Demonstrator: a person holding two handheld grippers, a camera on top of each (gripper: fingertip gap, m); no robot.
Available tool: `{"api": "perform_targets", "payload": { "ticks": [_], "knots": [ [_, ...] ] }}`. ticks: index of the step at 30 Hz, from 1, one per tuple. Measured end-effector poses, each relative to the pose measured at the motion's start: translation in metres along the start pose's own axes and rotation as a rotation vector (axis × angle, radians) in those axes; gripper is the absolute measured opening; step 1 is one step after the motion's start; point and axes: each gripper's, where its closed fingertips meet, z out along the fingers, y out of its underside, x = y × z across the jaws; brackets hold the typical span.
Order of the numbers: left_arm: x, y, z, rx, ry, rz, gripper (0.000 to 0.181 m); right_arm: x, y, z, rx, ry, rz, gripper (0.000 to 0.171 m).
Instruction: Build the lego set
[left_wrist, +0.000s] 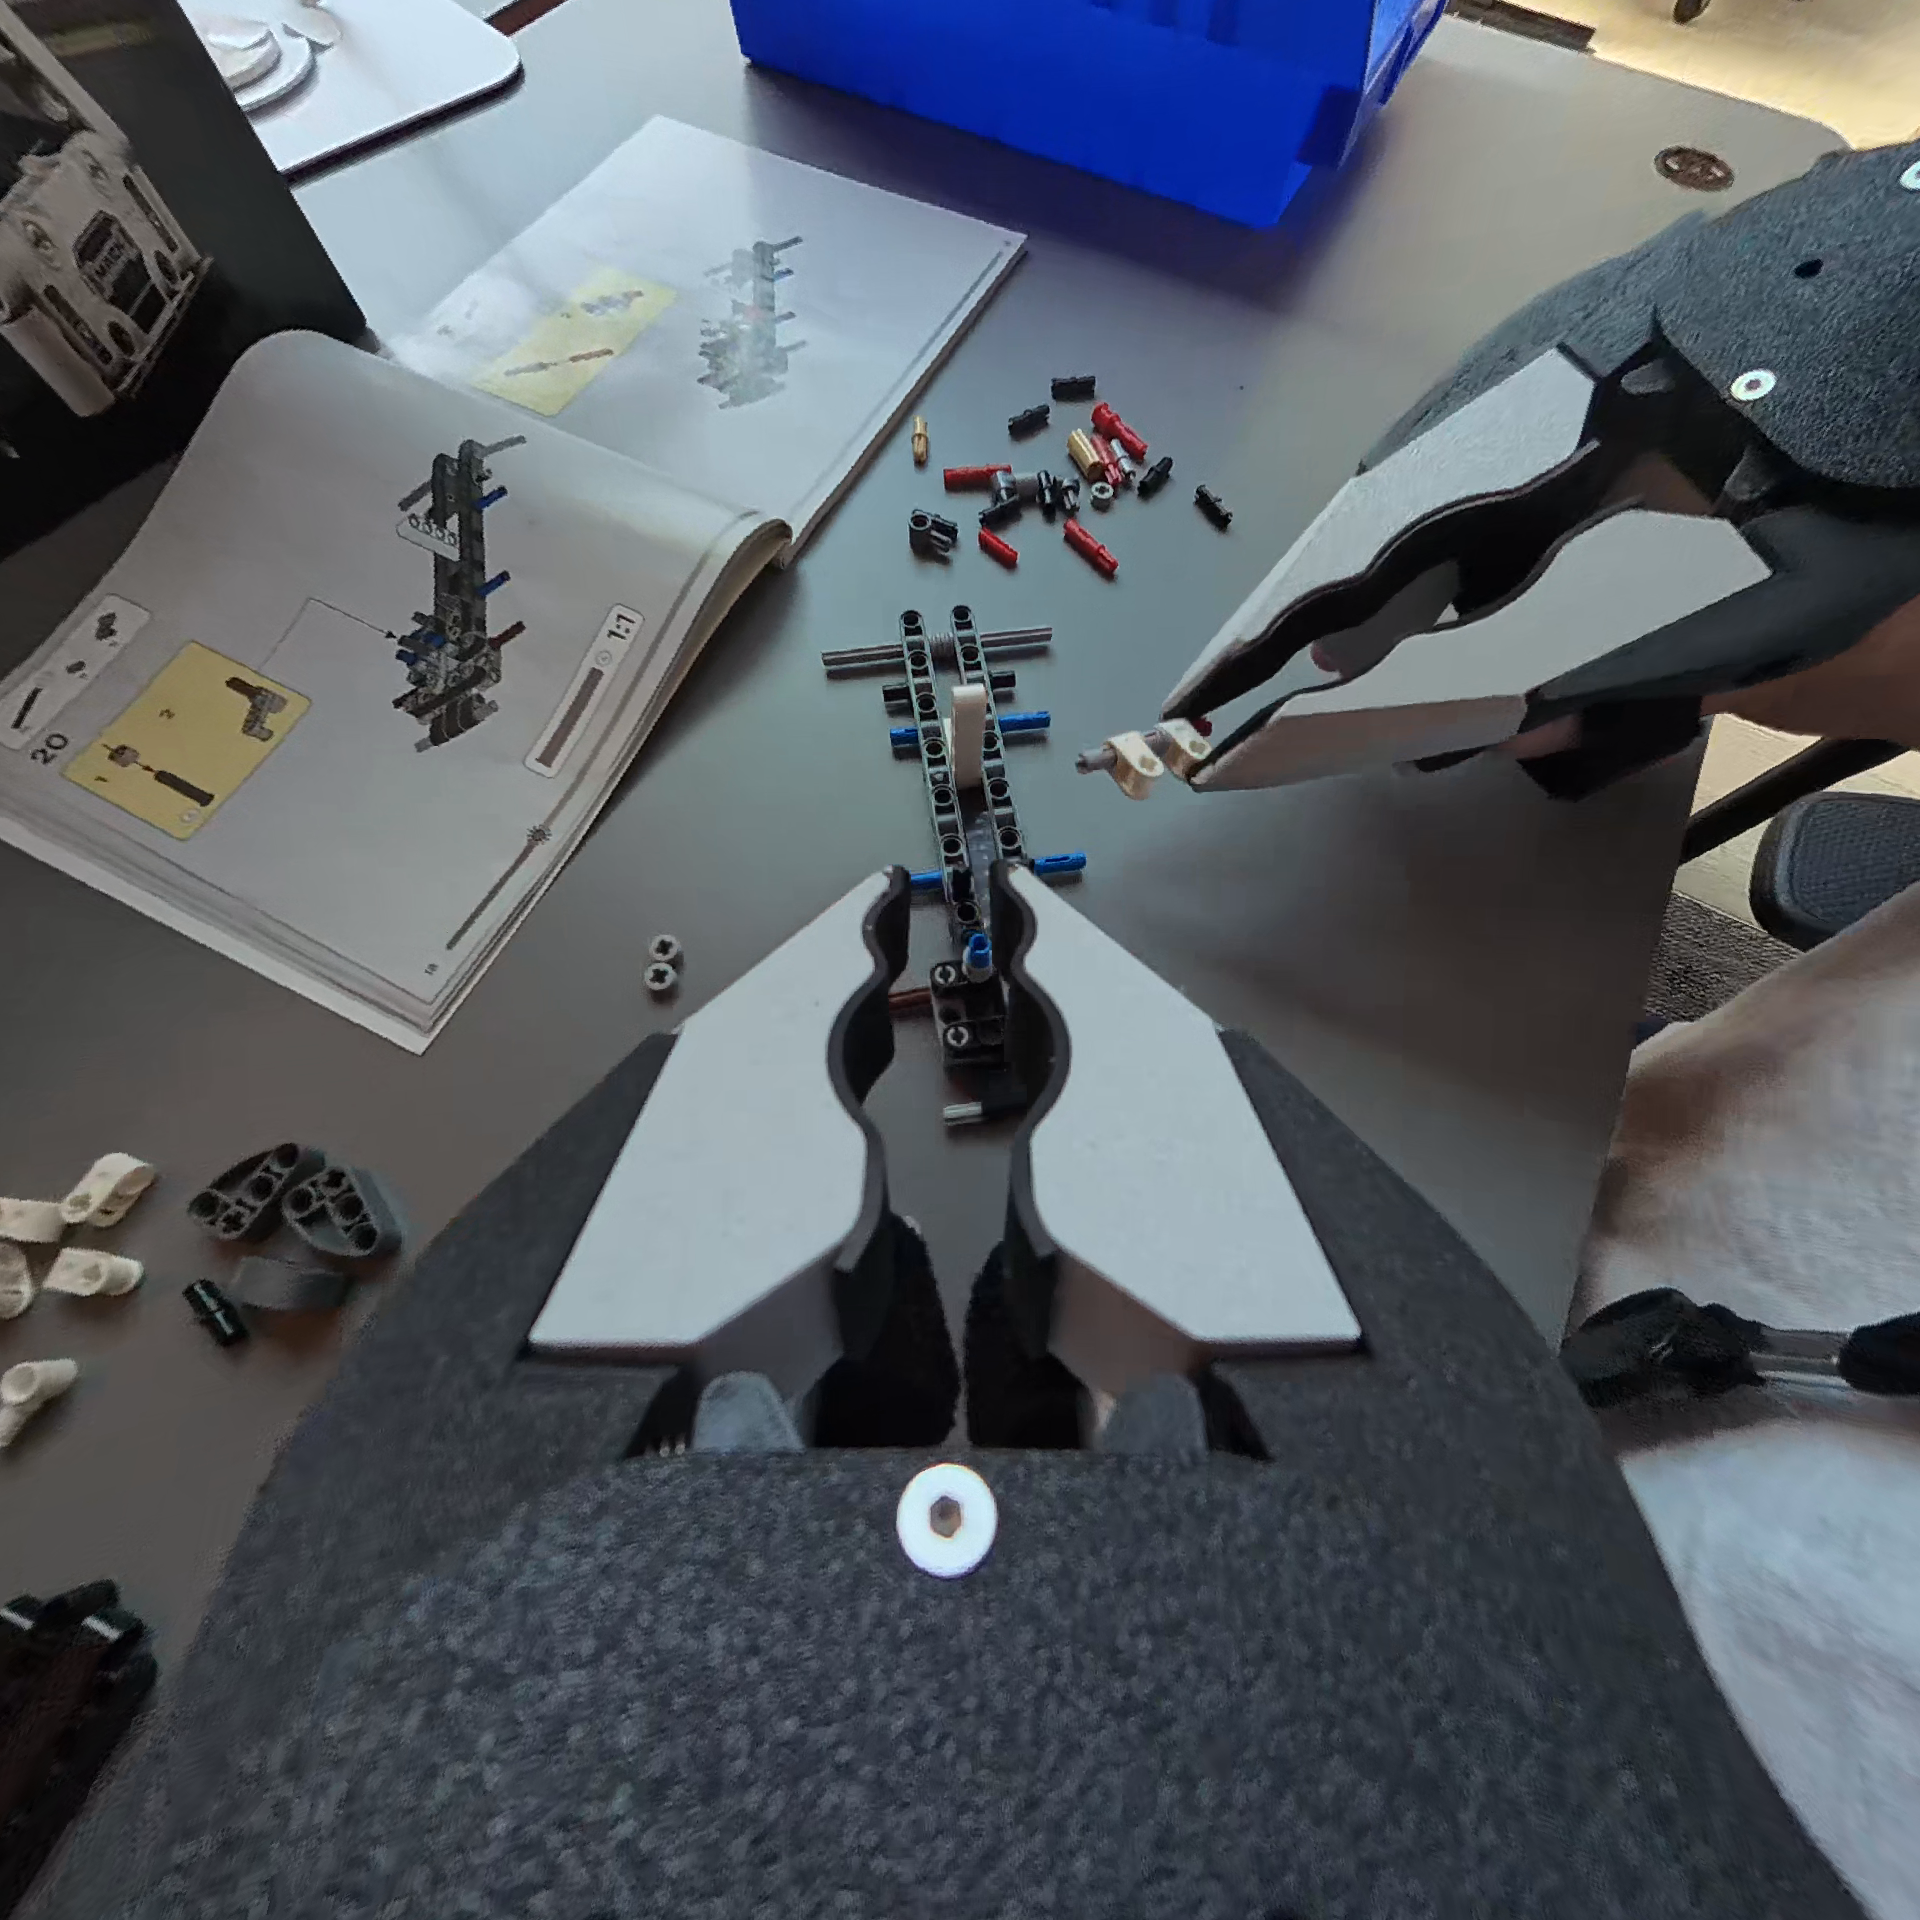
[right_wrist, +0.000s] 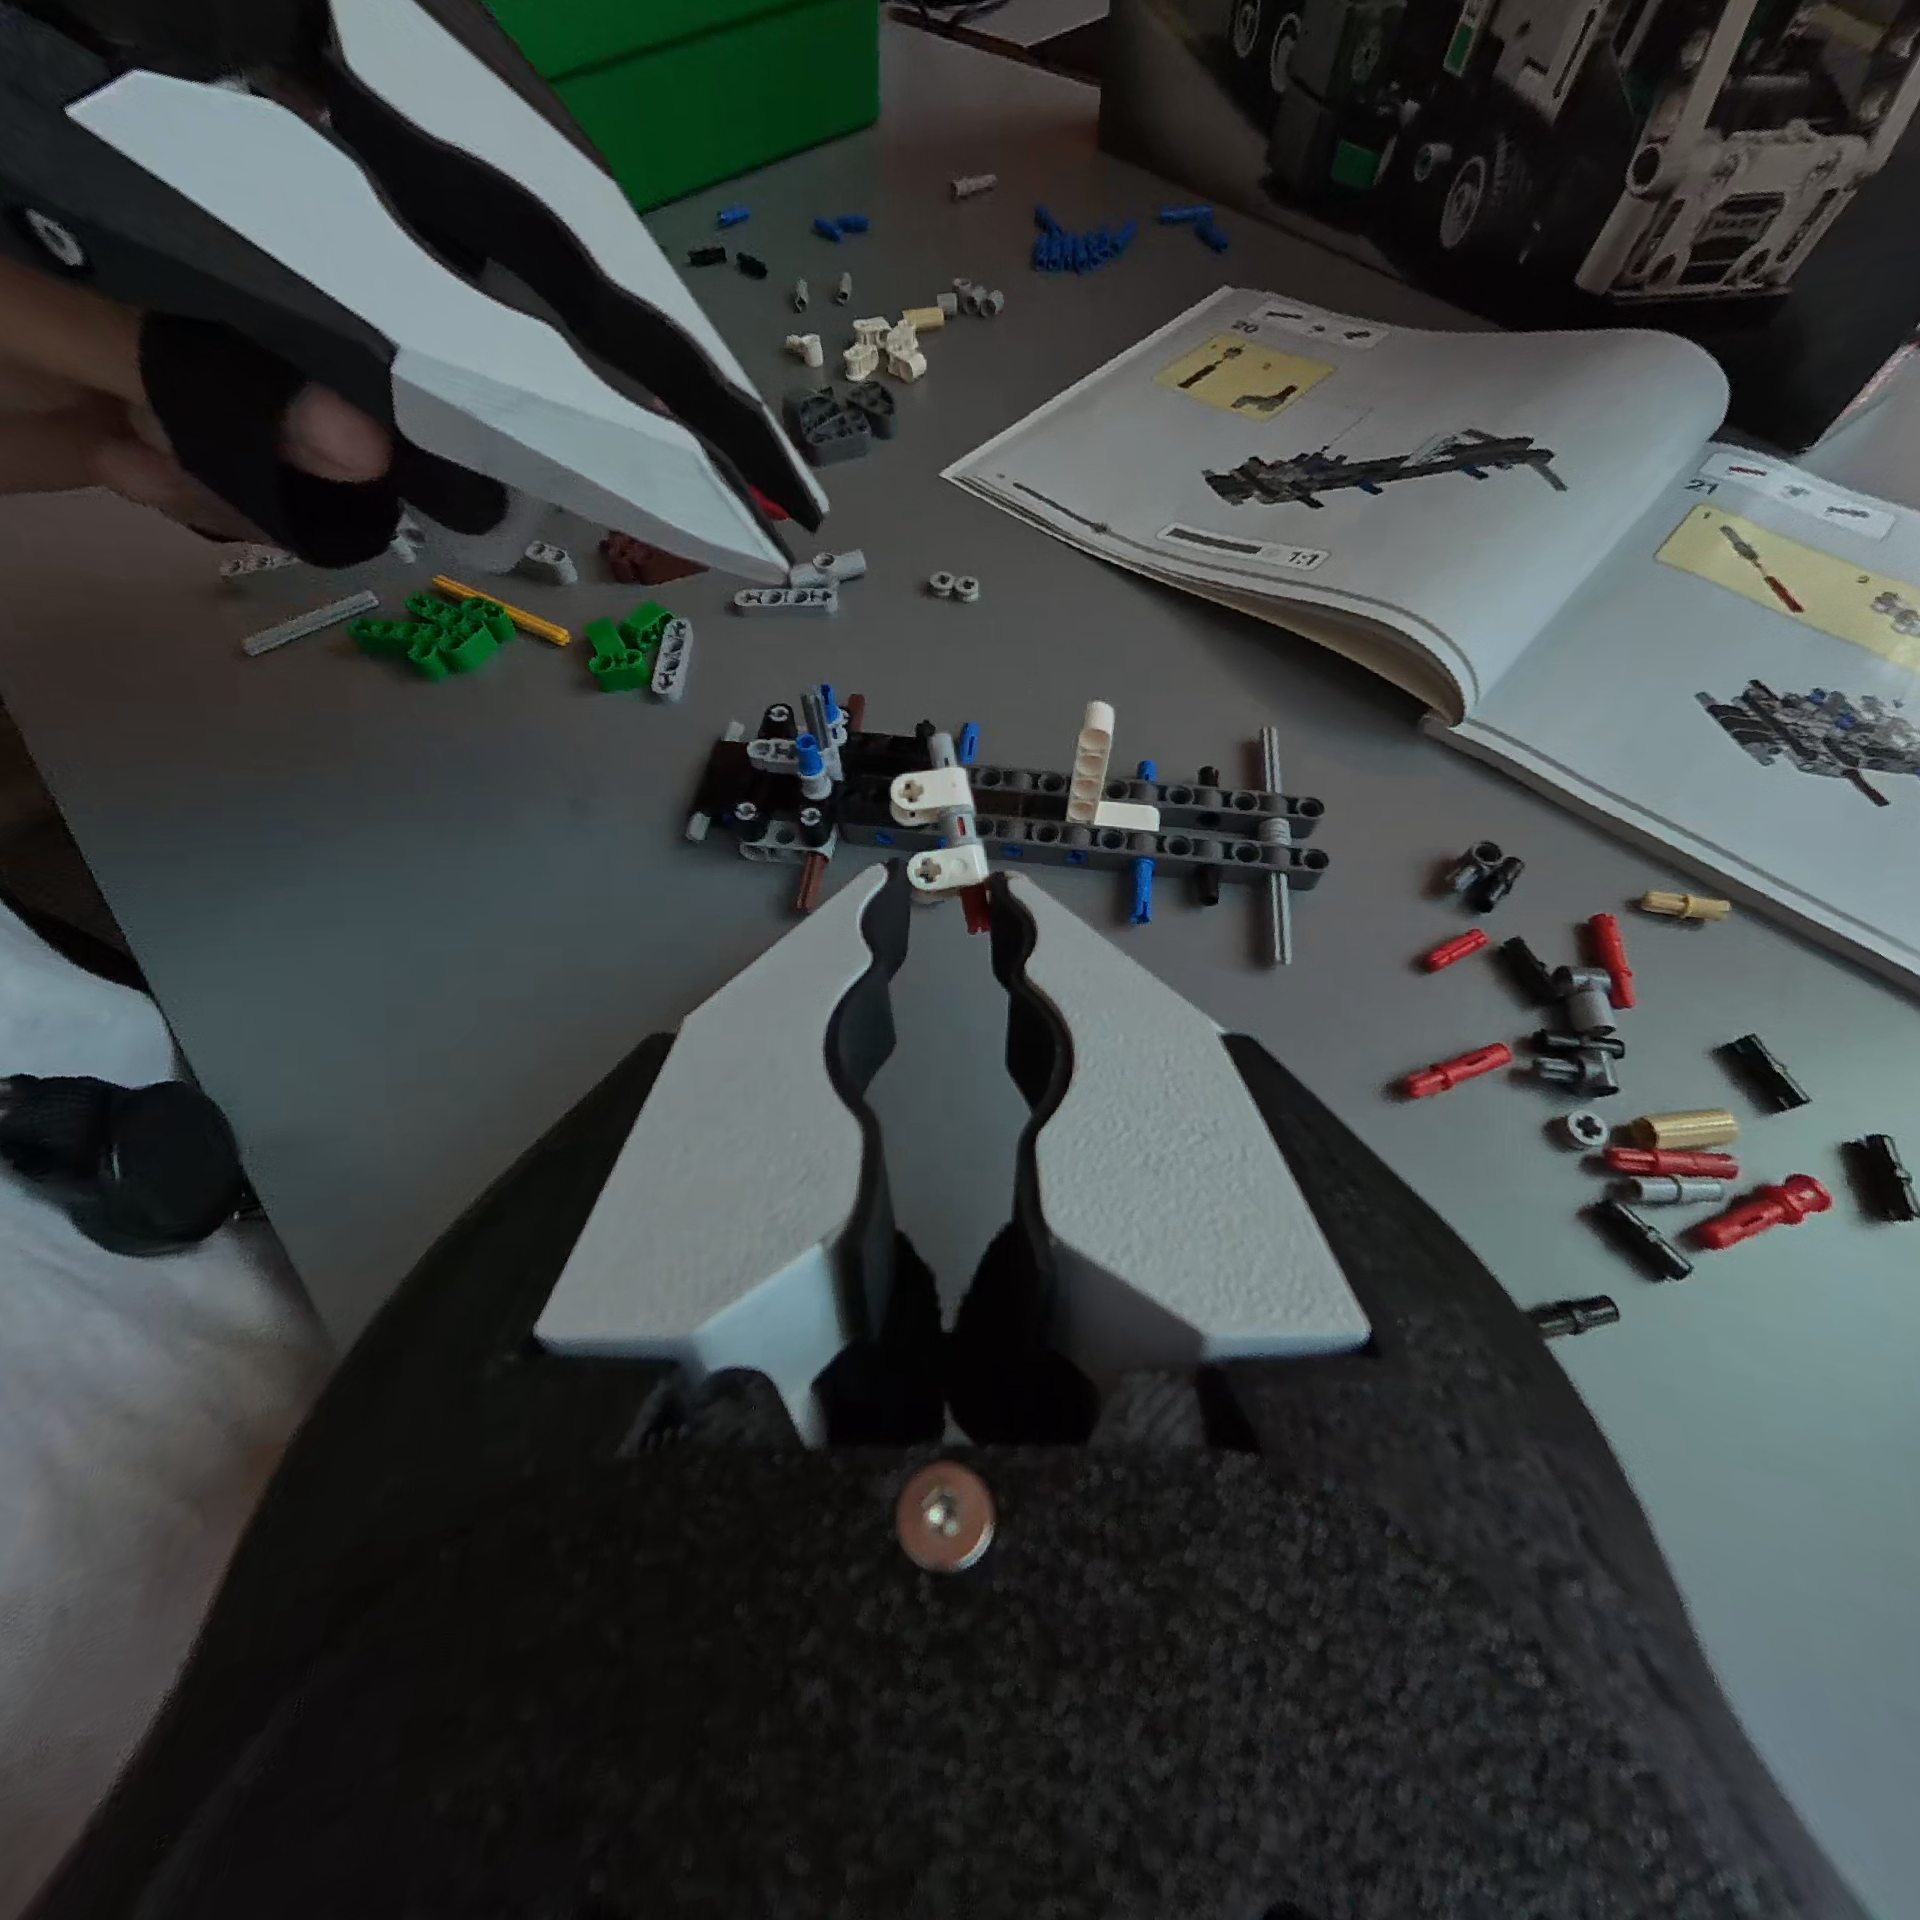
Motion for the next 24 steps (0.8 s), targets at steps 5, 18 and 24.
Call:
{"api": "perform_targets", "payload": {
  "ticks": [5, 18, 24],
  "knots": [
    [-0.02, -0.017, 0.005, 0.017, 0.074, -0.083, 0.014, 0.014, -0.002, 0.0, 0.01, -0.006, 0.059, 0.012],
    [-0.032, -0.021, 0.042, -0.08, 0.175, -0.104, 0.013, 0.032, -0.003, -0.002, 0.039, -0.118, 0.146, 0.012],
    [-0.033, -0.019, 0.036, -0.092, 0.171, -0.099, 0.009, 0.025, -0.007, 0.001, 0.051, -0.142, 0.154, 0.012]
  ]
}}
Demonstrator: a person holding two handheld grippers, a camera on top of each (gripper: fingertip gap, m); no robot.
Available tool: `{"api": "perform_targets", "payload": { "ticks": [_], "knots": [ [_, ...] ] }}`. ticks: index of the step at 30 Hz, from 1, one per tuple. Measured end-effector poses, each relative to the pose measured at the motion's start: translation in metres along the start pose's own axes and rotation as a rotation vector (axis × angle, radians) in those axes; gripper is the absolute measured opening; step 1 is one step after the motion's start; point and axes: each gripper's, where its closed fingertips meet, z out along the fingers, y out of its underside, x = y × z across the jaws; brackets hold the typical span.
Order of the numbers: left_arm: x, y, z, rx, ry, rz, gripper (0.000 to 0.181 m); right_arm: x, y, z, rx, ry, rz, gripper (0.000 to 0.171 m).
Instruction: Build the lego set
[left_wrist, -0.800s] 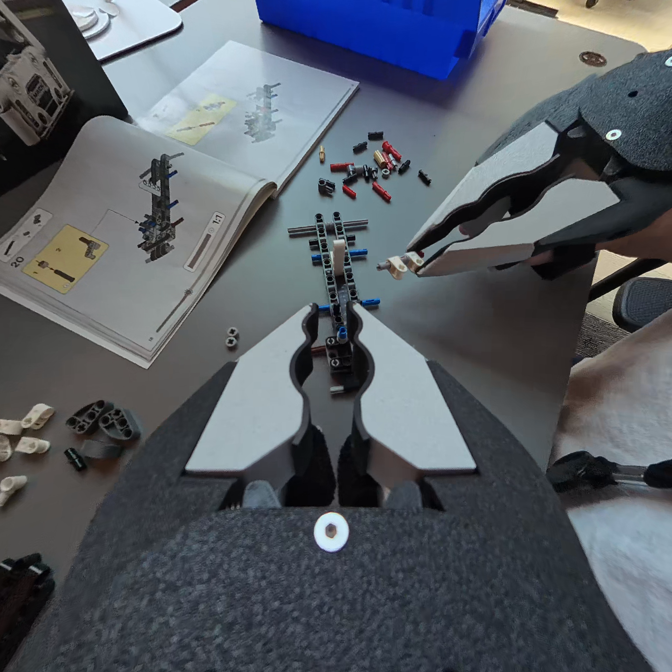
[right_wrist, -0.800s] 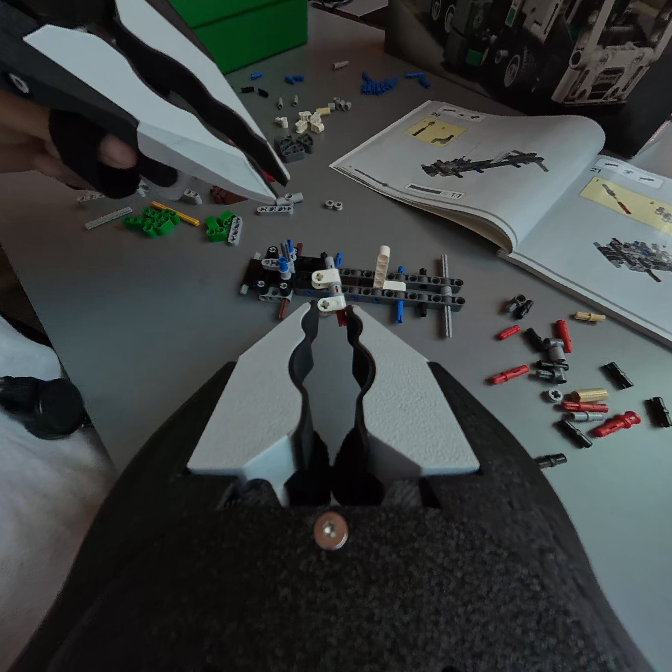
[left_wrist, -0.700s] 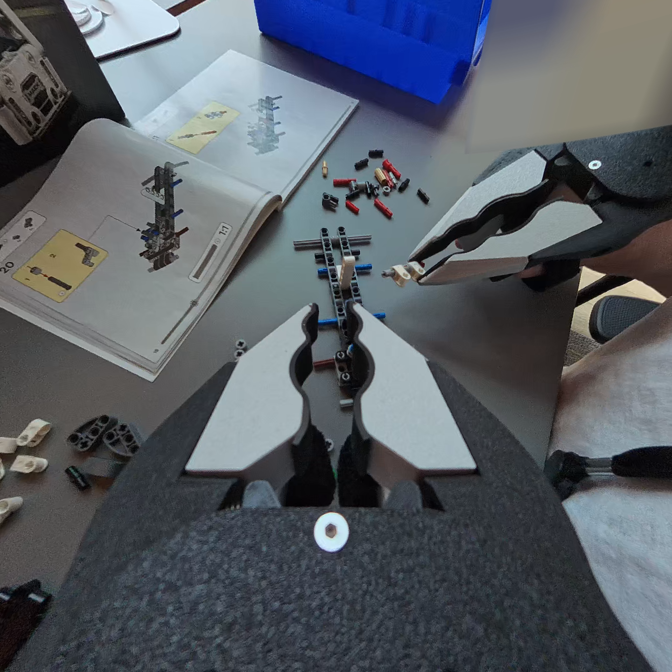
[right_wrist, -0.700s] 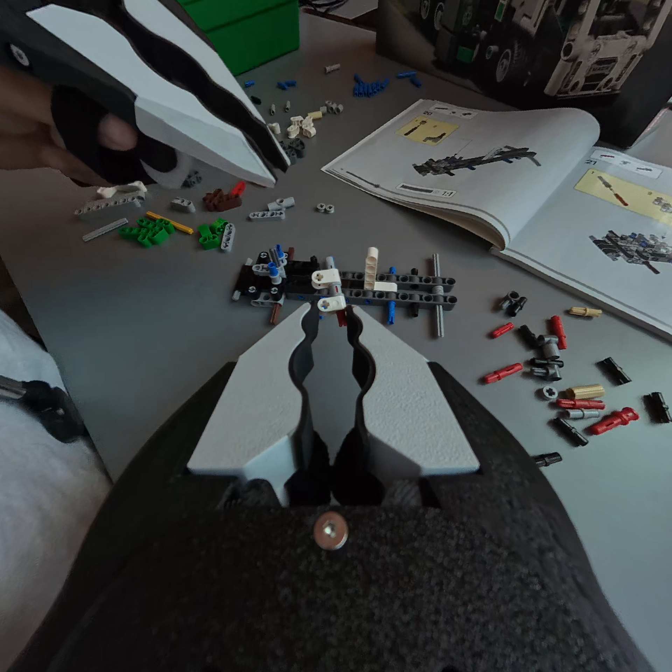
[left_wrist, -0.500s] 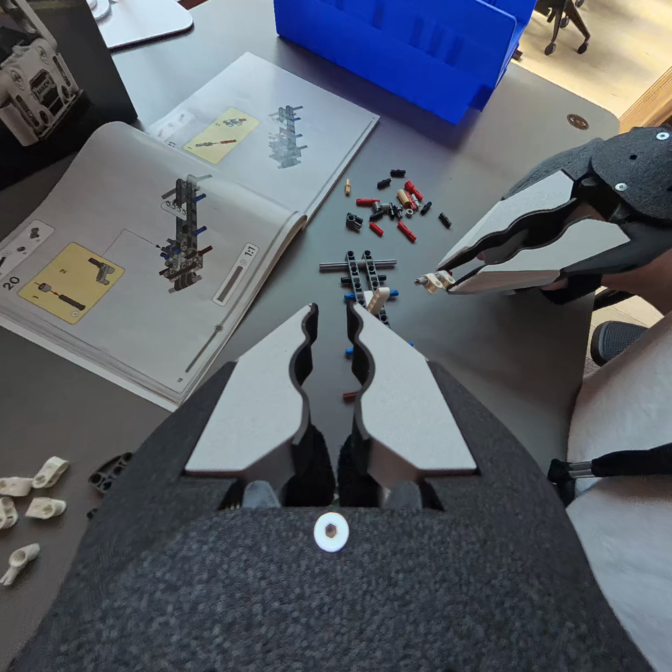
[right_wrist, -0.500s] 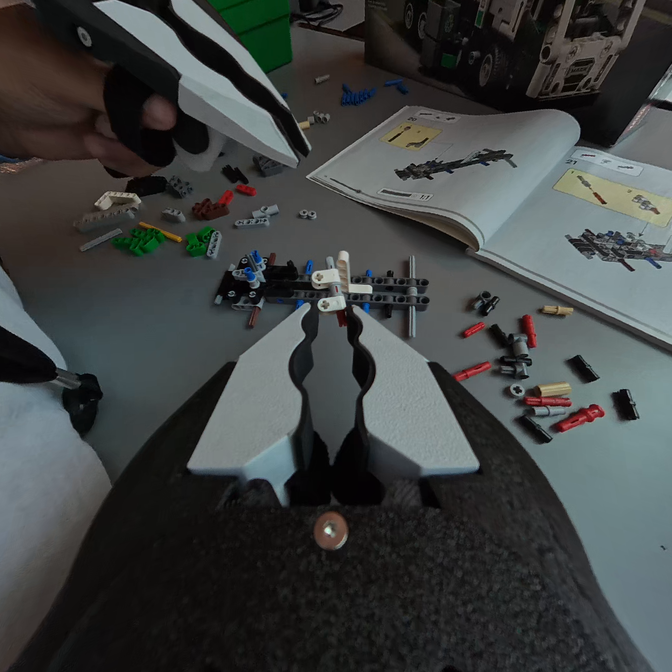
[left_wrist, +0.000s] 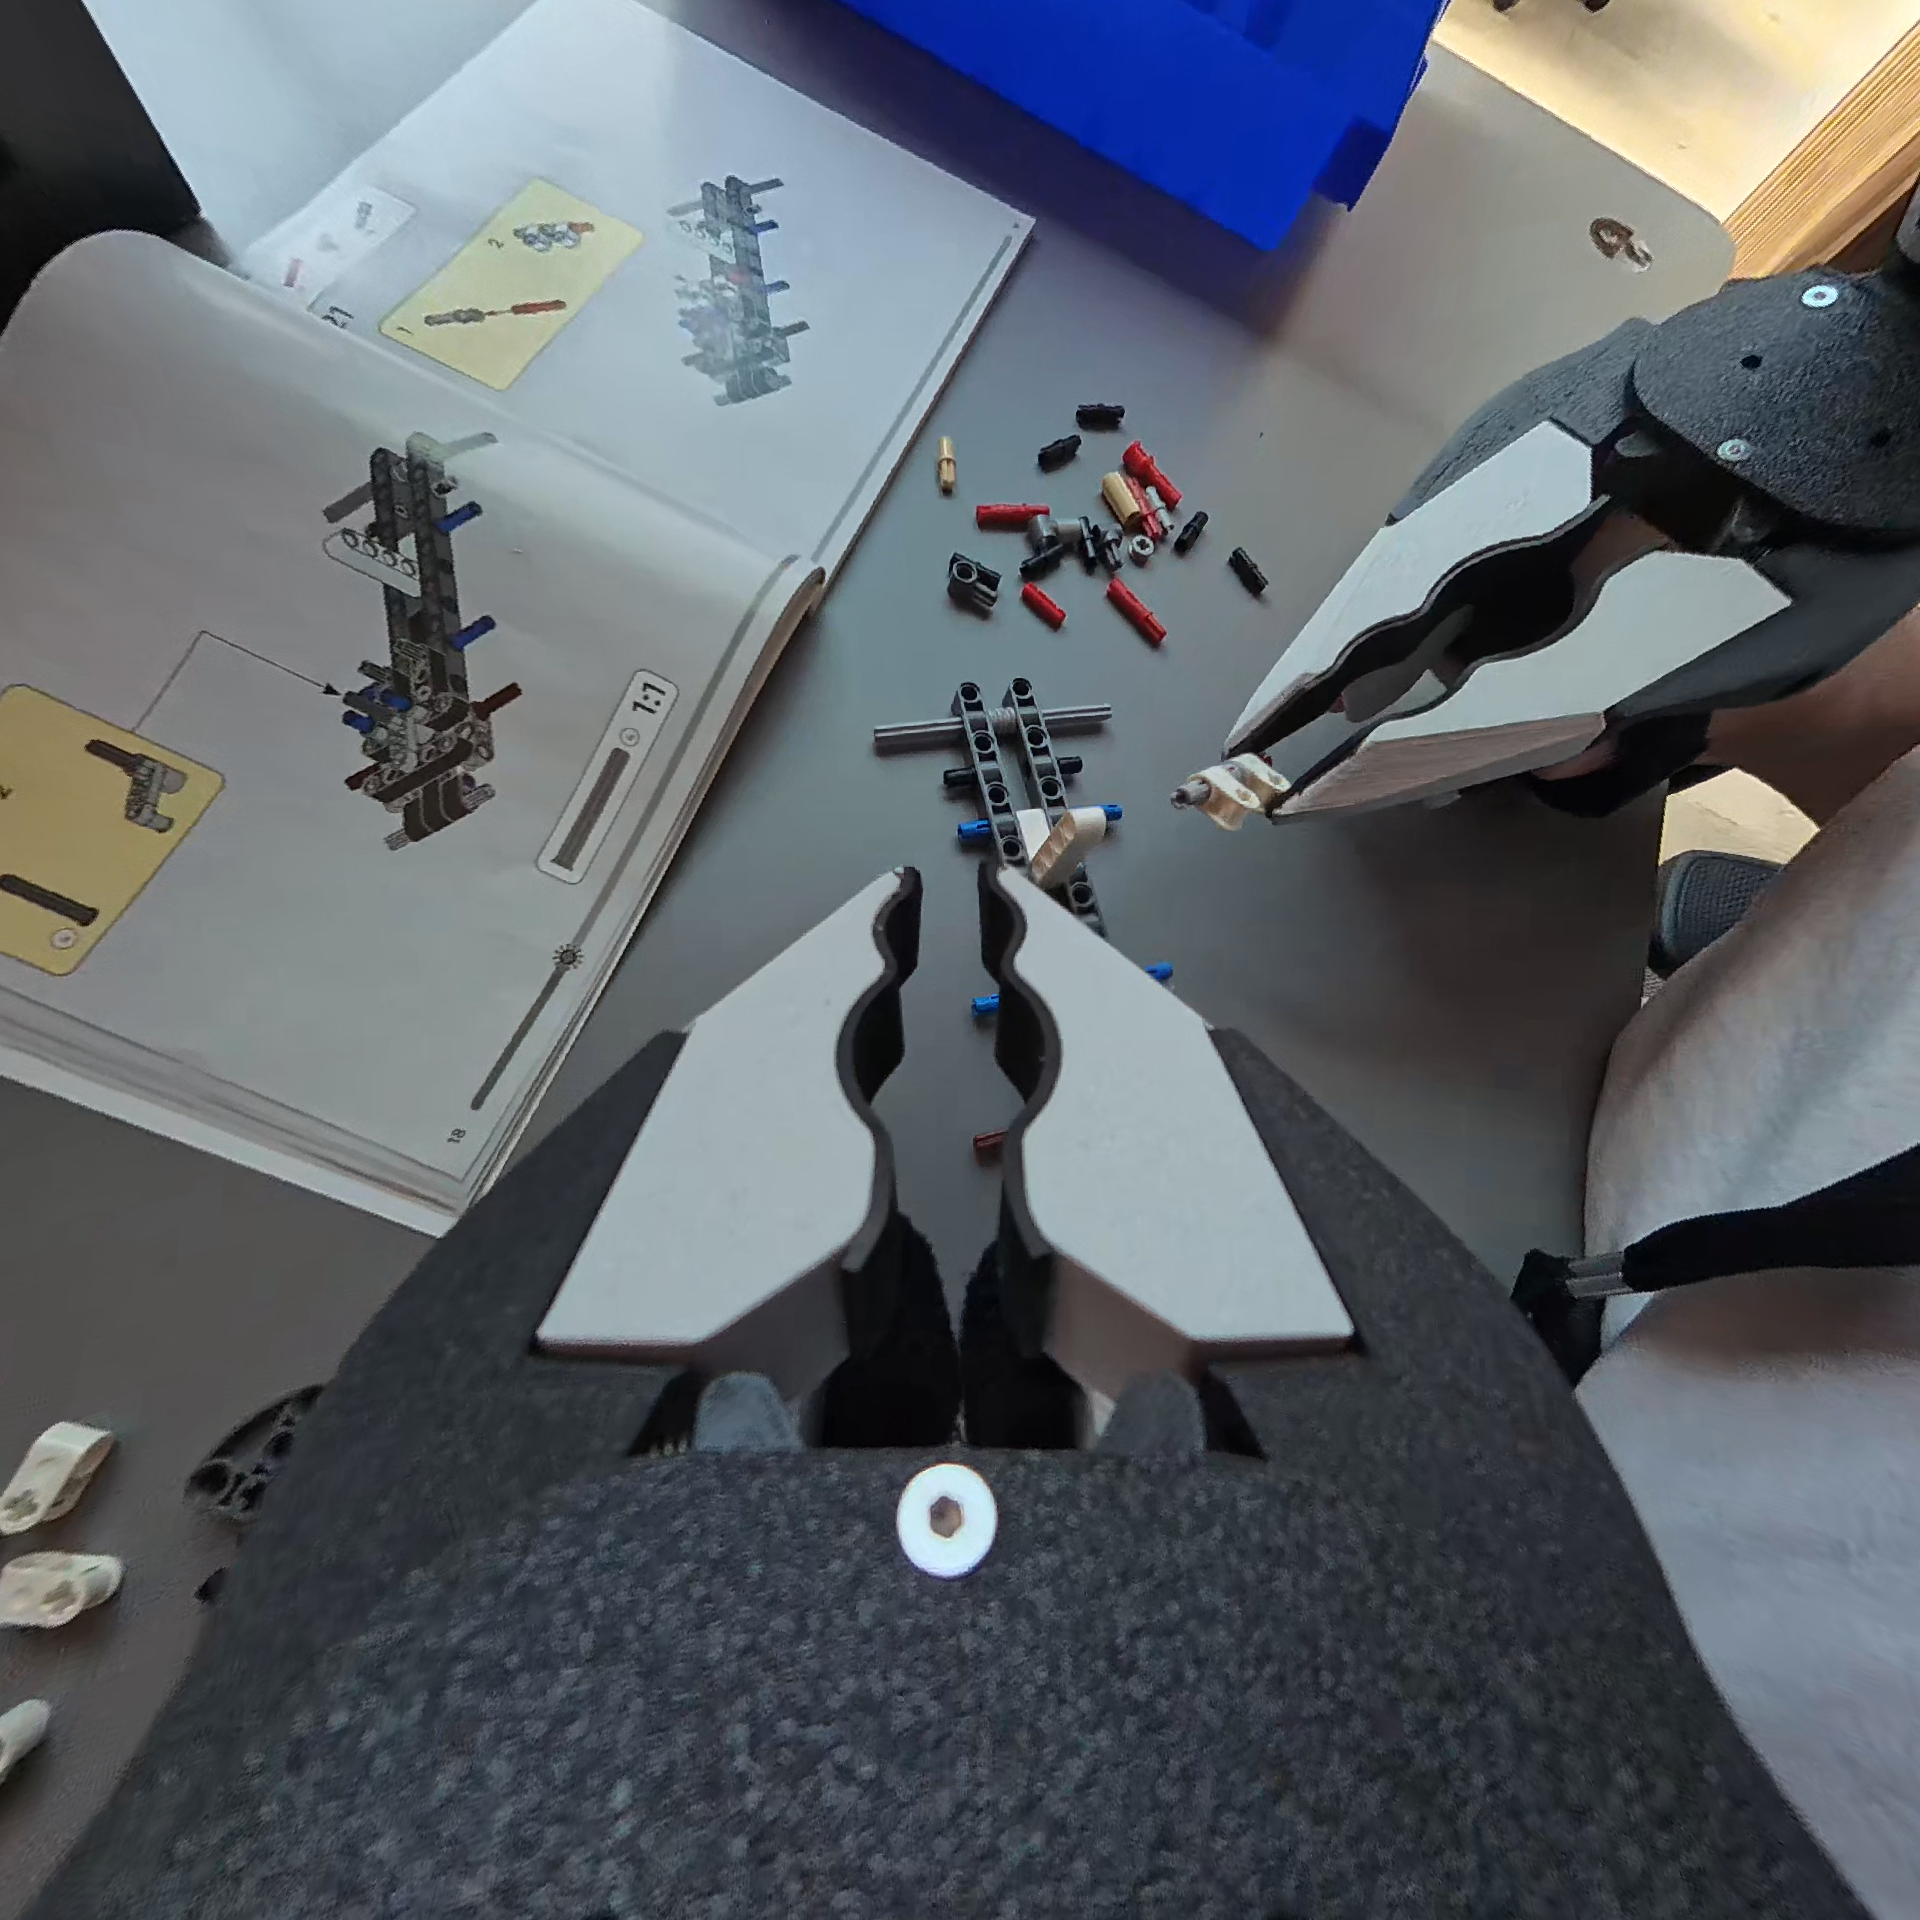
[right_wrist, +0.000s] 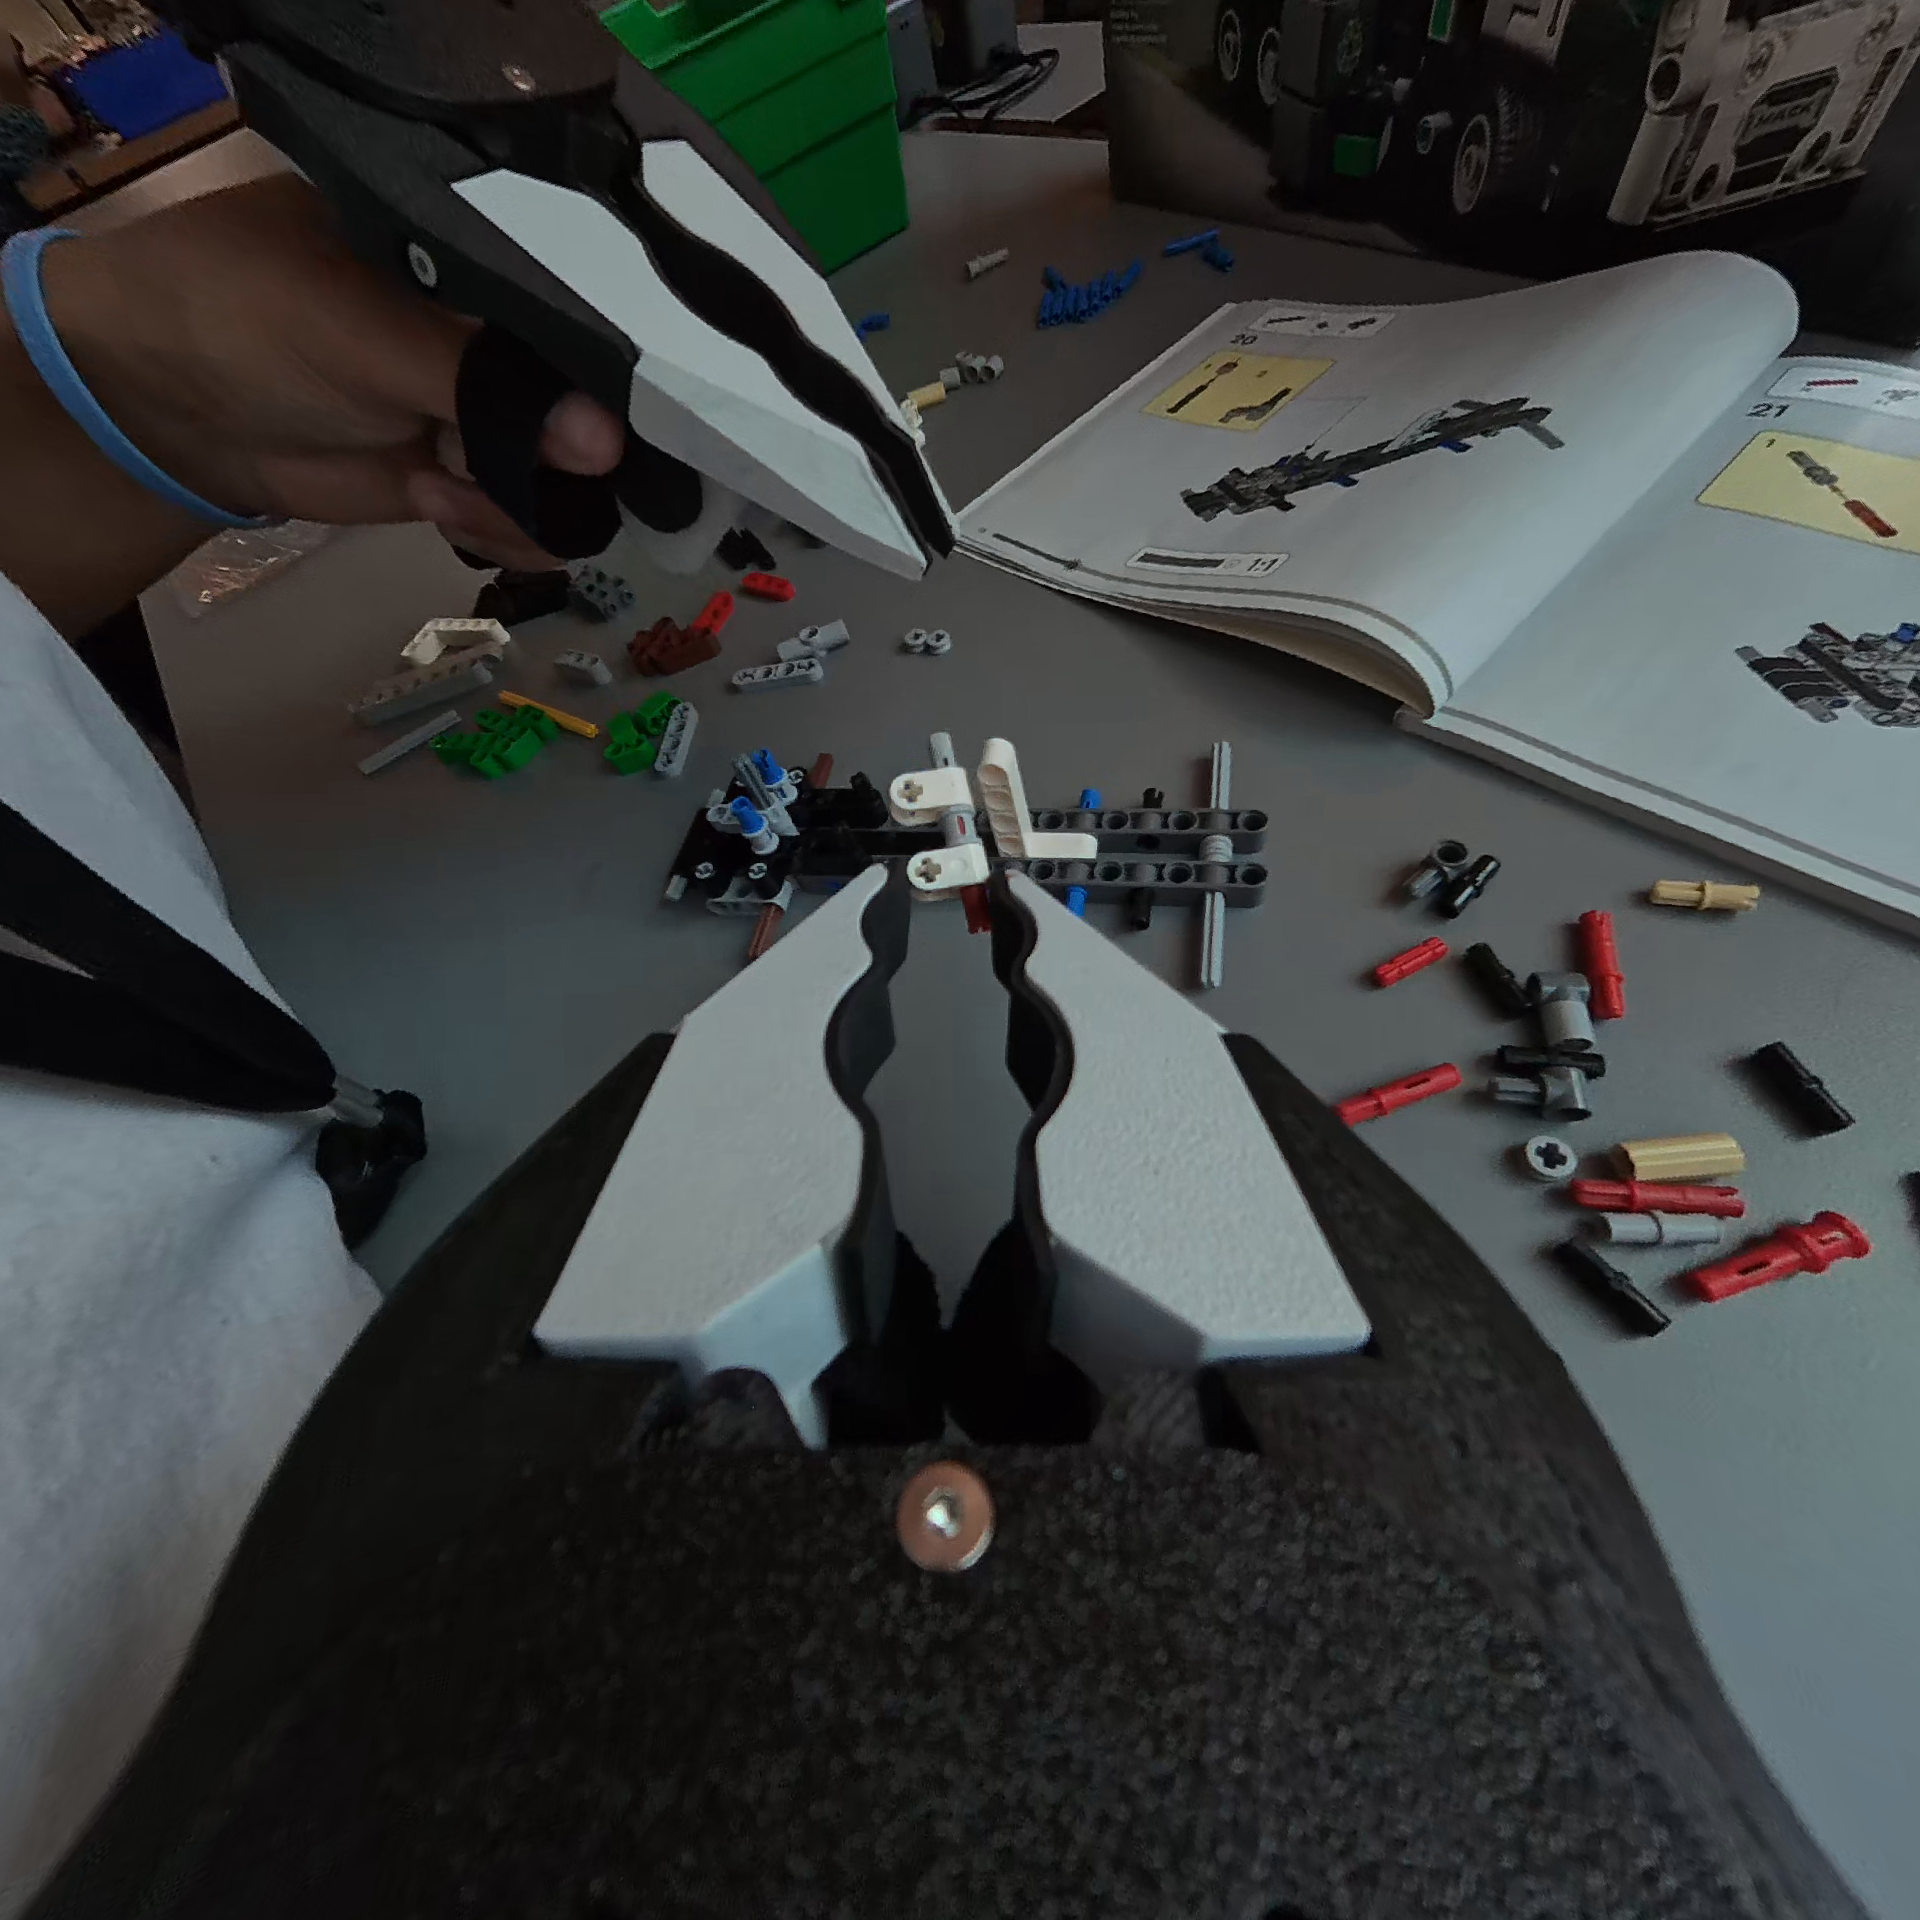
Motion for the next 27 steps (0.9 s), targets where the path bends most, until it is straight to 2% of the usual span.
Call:
{"api": "perform_targets", "payload": {
  "ticks": [5, 9, 13, 17, 27],
  "knots": [
    [-0.012, 0.008, -0.011, -0.045, -0.078, 0.081, 0.009, 0.0, 0.0, 0.002, -0.01, 0.048, -0.004, 0.012],
    [-0.021, 0.014, -0.02, -0.065, -0.093, 0.062, 0.009, -0.002, -0.004, 0.005, -0.013, 0.122, -0.004, 0.012],
    [-0.001, 0.01, -0.017, -0.036, 0.064, 0.047, 0.008, -0.008, -0.007, 0.011, -0.052, 0.222, -0.077, 0.012],
    [0.019, 0.013, -0.009, -0.061, 0.235, 0.049, 0.01, -0.02, -0.009, 0.022, -0.074, 0.234, -0.067, 0.012],
    [0.014, 0.031, 0.006, -0.198, 0.277, 0.15, 0.01, -0.02, 0.007, 0.041, -0.241, 0.373, -0.101, 0.012]
  ]
}}
